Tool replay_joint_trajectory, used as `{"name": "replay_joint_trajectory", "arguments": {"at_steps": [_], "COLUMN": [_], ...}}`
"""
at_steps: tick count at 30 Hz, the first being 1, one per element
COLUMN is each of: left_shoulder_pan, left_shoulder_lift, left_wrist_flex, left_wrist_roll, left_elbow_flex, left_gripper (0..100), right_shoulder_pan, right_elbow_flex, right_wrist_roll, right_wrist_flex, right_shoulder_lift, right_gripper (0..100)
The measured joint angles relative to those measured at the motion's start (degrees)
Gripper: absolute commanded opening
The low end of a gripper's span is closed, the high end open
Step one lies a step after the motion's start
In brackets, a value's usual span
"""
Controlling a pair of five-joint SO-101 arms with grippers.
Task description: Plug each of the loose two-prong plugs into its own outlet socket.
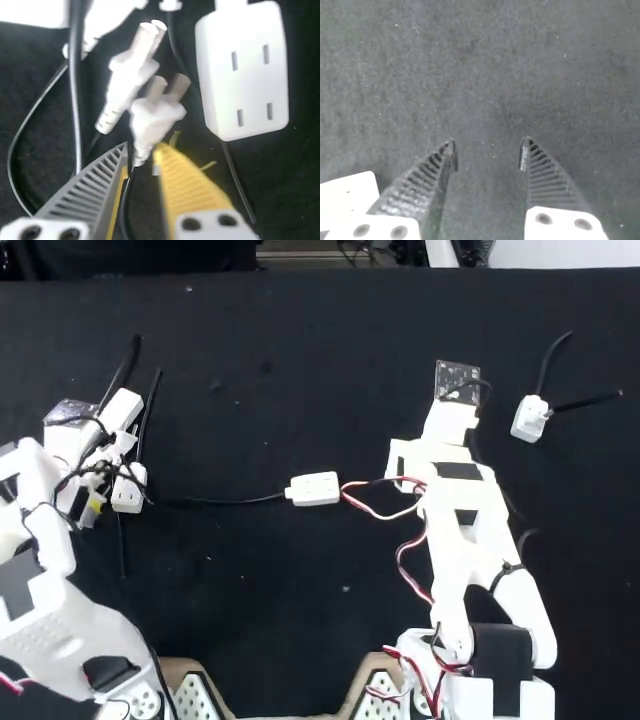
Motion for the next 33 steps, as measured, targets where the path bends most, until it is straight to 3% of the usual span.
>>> {"name": "replay_joint_trajectory", "arguments": {"at_steps": [13, 26, 30, 33], "left_shoulder_pan": [-0.53, -1.58, 2.29, 7.56], "left_shoulder_lift": [-13.45, -22.24, -22.24, -22.33], "left_wrist_flex": [17.67, 23.91, 31.91, 35.96], "left_wrist_roll": [0.53, -5.1, -4.13, 1.67], "left_elbow_flex": [-5.45, -5.54, -8.0, -9.58], "left_gripper": [3, 3, 3, 3], "right_shoulder_pan": [-2.46, -2.64, -2.64, -2.64], "right_elbow_flex": [0.0, 0.0, 0.0, 0.0], "right_wrist_roll": [0.0, 0.0, 0.0, 0.0], "right_wrist_flex": [0.0, 0.0, 0.0, 0.0], "right_shoulder_lift": [0.0, 0.0, 0.0, 0.0], "right_gripper": [20.1, 20.1, 20.1, 20.1]}}
